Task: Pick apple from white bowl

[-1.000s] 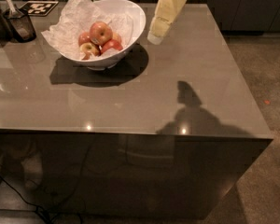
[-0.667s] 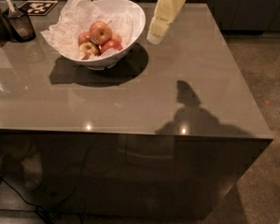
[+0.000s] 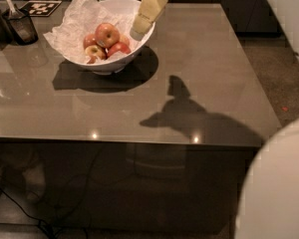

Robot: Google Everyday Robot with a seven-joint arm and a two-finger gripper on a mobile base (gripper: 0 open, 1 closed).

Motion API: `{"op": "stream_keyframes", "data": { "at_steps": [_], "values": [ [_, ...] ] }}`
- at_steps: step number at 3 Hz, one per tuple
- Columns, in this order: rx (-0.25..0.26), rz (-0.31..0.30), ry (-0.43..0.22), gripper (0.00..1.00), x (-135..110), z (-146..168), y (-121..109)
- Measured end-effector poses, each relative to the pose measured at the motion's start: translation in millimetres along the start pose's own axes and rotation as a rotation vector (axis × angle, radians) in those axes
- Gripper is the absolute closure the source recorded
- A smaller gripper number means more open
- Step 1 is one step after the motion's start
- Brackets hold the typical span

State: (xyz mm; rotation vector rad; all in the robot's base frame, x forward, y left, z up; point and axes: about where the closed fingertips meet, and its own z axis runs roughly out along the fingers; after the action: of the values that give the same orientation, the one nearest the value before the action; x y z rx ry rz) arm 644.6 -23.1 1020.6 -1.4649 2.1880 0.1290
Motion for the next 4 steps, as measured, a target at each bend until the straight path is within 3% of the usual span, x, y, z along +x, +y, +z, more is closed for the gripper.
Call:
{"op": "stream_keyframes", "data": {
  "at_steps": [1,3,4],
  "values": [
    [-0.033,0.033,-0.071,0.0,-35,15,-17],
    [-0.033,0.029,-0.096,0.0,-49,26,-21],
    [-0.052,0.068,-0.103,0.0,-63,49,-33]
  ]
}}
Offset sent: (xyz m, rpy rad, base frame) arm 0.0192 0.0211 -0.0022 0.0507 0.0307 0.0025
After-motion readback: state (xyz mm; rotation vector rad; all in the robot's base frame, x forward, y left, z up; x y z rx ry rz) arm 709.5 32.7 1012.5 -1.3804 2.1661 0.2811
